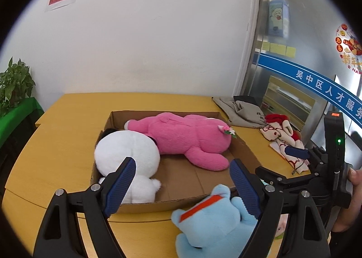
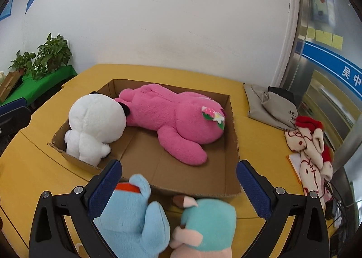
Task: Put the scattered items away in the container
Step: 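Lower the white plush into the box beside the pink bear and open both tools, then move both tools to the light blue plush bear and close on it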
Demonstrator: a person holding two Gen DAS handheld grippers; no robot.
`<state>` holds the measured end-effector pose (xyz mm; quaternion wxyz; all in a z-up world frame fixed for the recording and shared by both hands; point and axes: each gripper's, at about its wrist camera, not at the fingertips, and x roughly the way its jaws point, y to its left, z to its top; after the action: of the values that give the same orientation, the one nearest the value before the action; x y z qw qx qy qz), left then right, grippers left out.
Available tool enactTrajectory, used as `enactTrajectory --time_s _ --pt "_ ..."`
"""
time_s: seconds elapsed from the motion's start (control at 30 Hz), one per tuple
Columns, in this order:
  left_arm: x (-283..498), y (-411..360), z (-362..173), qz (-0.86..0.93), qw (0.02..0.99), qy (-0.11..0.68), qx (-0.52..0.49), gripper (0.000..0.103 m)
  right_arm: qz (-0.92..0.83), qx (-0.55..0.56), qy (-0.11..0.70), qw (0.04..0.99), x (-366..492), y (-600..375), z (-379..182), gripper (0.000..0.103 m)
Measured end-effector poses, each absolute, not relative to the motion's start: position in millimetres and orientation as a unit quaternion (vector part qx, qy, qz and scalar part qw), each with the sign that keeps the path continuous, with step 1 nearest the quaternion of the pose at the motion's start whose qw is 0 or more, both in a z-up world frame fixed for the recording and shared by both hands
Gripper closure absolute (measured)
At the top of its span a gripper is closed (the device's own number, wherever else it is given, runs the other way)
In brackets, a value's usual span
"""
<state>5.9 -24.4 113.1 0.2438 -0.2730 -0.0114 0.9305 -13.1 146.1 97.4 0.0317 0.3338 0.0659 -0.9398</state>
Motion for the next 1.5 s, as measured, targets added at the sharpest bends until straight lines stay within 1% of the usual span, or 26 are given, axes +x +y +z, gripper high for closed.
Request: enactTrajectory --time_s 0.23,0.8,1.2,1.37,1.5 --pt "18.6 -8.3 105.3 0.927 0.245 0.002 -0.284 0.017 -0.942 0.327 0.063 0.035 -2.7 149.1 89.2 0.000" --pt "11.1 -1.8 82.7 0.910 0.266 -0.011 -0.318 0.017 -0.939 0.338 0.058 0.042 -1.8 154.9 77.9 0.000" --pt "-1.5 -13.4 66.4 0.898 0.271 -0.040 -0.345 0.017 -0.936 0.345 0.053 0.050 -0.6 158.7 73.1 0.000" --pt "-3.6 -21.2 58.4 0.889 0.279 -0.063 -0.358 0.017 -0.929 0.356 0.046 0.094 10.3 157.1 62.8 0.000" --pt "-5.9 -21.8 50.9 0.881 0.286 -0.069 -0.371 0.017 -0.918 0.362 0.066 0.147 30.5 143.8 48.3 0.000"
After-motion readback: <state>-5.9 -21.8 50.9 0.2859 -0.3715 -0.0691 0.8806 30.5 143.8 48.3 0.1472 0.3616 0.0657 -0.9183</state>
